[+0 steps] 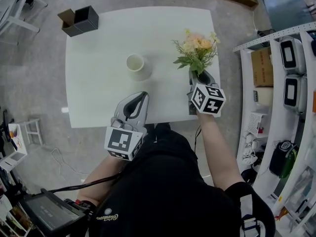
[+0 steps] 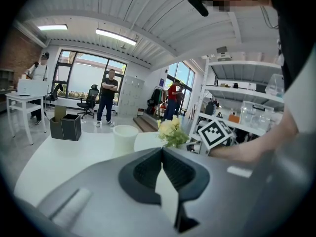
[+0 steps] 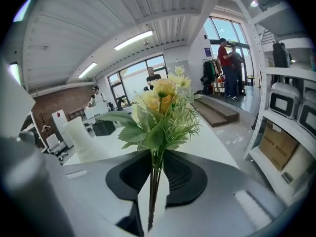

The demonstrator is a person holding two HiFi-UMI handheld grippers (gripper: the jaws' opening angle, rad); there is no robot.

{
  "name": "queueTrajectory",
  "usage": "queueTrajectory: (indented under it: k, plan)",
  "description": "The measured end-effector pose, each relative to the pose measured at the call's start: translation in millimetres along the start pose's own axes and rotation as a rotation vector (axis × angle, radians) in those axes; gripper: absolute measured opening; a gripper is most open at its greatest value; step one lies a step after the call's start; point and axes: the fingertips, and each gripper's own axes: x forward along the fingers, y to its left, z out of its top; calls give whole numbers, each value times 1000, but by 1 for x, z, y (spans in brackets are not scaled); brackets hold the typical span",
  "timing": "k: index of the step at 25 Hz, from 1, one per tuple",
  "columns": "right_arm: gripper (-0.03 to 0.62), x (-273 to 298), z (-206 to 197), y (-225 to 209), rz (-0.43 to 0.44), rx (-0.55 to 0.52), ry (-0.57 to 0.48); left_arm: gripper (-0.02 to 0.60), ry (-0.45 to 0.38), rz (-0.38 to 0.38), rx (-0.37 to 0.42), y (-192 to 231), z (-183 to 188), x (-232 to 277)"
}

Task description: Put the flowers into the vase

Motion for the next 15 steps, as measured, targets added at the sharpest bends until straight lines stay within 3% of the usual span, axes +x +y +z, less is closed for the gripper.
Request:
queueTrajectory:
  k: [8, 15]
  plan:
    - [78, -74, 95, 66, 247, 29, -384, 8, -37, 34, 4, 7, 10, -10]
    - [78, -115, 147, 129, 421, -4, -541, 8, -88, 105, 7, 19, 24, -33]
